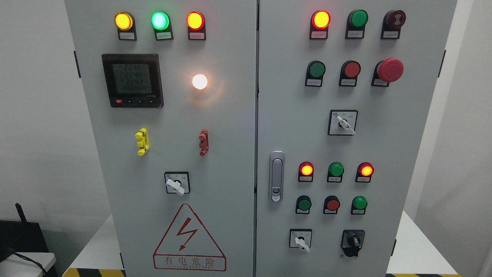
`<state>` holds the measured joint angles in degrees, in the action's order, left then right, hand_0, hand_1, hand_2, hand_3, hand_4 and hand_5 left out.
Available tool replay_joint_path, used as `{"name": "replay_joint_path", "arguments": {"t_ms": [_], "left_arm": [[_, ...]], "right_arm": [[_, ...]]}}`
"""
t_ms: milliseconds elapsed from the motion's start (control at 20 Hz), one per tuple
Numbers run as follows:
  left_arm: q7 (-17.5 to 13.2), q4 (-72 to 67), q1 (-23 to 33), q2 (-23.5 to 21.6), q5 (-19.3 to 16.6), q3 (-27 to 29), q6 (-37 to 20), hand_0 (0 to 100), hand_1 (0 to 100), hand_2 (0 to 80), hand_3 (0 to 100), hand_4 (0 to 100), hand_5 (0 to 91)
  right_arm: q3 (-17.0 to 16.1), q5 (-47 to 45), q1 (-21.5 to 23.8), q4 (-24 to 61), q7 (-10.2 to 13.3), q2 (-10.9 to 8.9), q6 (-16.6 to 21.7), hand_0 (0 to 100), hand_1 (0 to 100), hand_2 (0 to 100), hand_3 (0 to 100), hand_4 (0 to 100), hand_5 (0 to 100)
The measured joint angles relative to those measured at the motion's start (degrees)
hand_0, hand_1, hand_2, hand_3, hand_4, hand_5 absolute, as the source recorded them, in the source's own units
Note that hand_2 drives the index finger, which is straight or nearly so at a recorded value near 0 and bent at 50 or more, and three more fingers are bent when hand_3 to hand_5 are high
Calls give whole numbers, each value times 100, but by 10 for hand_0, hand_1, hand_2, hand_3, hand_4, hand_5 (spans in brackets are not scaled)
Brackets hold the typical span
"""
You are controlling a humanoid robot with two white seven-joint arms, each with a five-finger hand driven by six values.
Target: Turn on light switch 1
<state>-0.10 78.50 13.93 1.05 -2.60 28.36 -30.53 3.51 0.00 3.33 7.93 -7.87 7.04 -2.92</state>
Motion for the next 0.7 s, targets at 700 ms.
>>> {"name": "replay_joint_path", "arguments": {"t_ms": [700], "left_arm": [[-76,-4584,426,-389,-50,88,676,335,230,0,0,77,0]], "right_arm": [[0,0,0,2,-1,0,0,120,389,0,0,0,0]]}}
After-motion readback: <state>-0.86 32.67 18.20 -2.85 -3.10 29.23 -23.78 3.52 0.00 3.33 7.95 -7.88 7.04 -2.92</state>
